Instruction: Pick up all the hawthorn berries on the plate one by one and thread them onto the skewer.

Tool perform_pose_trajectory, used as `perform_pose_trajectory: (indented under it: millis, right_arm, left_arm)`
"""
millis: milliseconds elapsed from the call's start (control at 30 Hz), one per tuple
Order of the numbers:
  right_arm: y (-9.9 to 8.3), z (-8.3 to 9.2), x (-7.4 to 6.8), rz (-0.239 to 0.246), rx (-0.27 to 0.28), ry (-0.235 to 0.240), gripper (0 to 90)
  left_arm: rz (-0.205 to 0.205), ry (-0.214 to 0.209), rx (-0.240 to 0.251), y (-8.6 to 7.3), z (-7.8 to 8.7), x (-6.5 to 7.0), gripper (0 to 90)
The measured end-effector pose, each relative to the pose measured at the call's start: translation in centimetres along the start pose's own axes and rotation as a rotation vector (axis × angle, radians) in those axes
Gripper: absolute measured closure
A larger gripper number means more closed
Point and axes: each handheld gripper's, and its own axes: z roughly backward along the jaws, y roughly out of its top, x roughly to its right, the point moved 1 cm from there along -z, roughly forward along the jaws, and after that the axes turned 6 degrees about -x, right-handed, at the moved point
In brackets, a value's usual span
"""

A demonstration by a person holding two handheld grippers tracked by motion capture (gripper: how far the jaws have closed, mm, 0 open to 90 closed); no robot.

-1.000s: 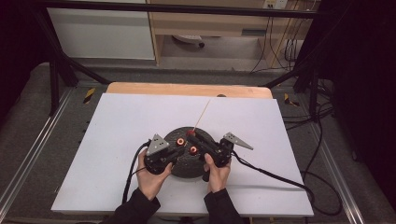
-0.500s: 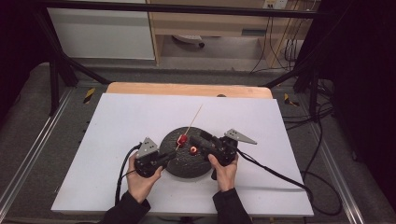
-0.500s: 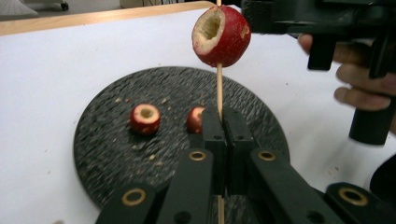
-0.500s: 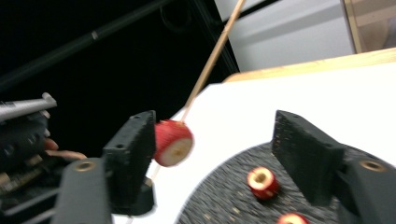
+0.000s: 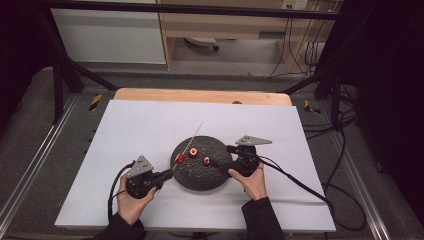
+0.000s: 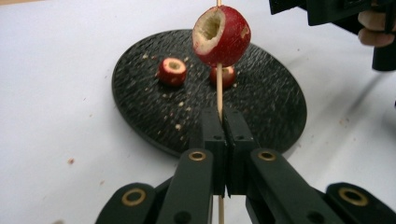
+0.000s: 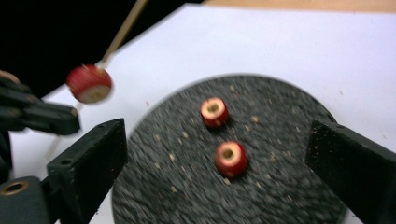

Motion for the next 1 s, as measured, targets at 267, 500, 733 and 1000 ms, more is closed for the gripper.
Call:
perform_pose_trajectory:
  millis: [267,500,733,1000]
  right_arm:
    - [0.4,-0.2,0.4,0.084,-0.159,-0.036,5.2]
    - [1.7,-1.0,0.2,0.132,-0.245,-0.059,6.1]
    - [2.7,-2.8,-0.3,0.185,-0.354,-0.074,10.5]
    - [3.9,-5.5,-0.7,0.233,-0.493,-0.102,21.6]
  left_arm:
    - [0.006,0.015,-0.033,-1.8,0.9,-1.1,88.8]
    - [0.005,0.01,-0.054,-3.1,1.0,-1.7,88.8]
    - [0.005,0.008,-0.063,-3.5,1.2,-1.9,88.8]
    - [0.007,0.003,-0.072,-3.8,1.2,-2.0,88.8]
